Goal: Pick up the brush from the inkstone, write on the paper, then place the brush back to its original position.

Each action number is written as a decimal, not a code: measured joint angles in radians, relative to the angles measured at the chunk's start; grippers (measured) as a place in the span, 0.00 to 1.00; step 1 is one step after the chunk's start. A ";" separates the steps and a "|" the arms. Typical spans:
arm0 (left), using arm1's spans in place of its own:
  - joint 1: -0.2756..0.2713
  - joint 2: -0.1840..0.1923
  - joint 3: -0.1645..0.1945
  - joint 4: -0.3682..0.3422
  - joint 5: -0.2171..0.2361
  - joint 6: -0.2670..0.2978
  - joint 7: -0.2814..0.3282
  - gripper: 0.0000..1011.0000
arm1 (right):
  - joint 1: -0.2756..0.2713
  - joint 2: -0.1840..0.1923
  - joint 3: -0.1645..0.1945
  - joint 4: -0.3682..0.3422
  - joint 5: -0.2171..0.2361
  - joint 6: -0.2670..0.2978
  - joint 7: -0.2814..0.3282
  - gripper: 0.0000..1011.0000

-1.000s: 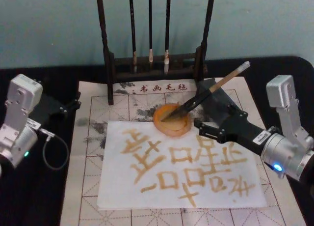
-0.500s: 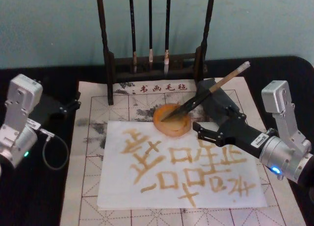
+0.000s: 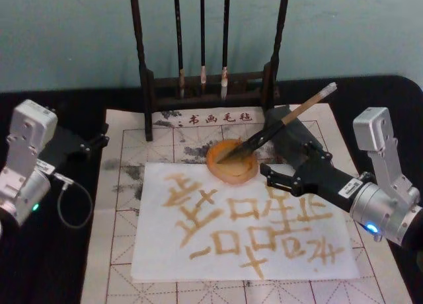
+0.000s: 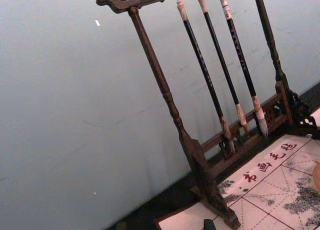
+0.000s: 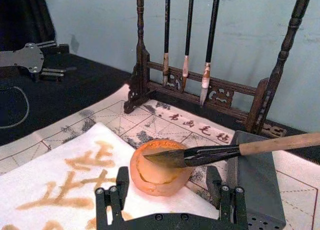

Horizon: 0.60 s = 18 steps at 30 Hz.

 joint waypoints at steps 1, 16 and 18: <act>0.000 0.000 0.000 0.000 0.000 0.000 0.000 0.99 | 0.000 0.000 0.000 0.000 0.000 0.000 0.000 0.99; 0.000 0.000 0.000 0.000 0.000 0.000 0.000 0.99 | 0.000 0.000 0.001 0.000 0.002 0.001 0.000 0.99; 0.000 0.000 0.000 0.000 0.000 0.000 0.000 0.99 | 0.000 0.000 0.001 0.000 0.002 0.002 0.000 0.99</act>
